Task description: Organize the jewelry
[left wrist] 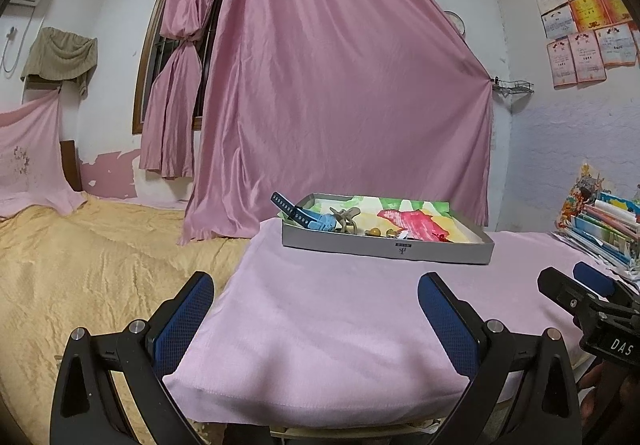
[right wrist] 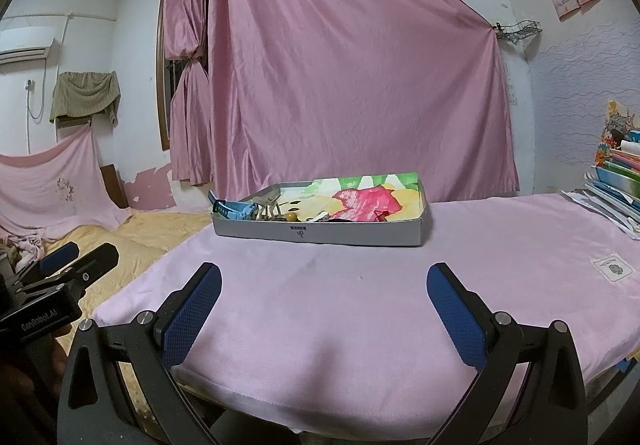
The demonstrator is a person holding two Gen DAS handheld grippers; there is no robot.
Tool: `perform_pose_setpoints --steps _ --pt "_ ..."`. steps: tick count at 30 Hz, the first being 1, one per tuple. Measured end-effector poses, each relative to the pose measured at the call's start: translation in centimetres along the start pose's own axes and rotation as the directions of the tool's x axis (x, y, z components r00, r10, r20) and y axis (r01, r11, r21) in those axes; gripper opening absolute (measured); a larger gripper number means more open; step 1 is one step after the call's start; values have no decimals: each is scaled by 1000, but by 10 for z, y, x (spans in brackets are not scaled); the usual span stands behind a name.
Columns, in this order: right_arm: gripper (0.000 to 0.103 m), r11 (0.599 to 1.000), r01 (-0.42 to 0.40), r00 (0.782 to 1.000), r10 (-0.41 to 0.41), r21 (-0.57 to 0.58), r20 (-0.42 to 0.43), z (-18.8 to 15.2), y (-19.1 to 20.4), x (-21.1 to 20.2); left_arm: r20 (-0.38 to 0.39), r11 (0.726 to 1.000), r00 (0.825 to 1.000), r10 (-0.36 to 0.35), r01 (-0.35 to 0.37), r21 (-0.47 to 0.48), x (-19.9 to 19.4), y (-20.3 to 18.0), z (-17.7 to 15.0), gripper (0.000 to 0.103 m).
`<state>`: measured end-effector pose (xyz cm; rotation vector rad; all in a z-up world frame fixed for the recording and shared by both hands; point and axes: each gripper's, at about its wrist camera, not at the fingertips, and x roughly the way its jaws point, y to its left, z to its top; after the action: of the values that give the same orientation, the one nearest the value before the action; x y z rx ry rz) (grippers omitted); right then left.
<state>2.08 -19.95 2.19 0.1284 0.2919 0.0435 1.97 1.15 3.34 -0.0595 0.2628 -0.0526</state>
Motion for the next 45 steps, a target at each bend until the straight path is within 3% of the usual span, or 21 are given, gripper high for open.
perform_pose_setpoints --steps 45 --pt "101 1000 7 1000 -7 4 -7 0 3 -1 -2 1000 1000 -1 1 -1 3 3 -1 103"
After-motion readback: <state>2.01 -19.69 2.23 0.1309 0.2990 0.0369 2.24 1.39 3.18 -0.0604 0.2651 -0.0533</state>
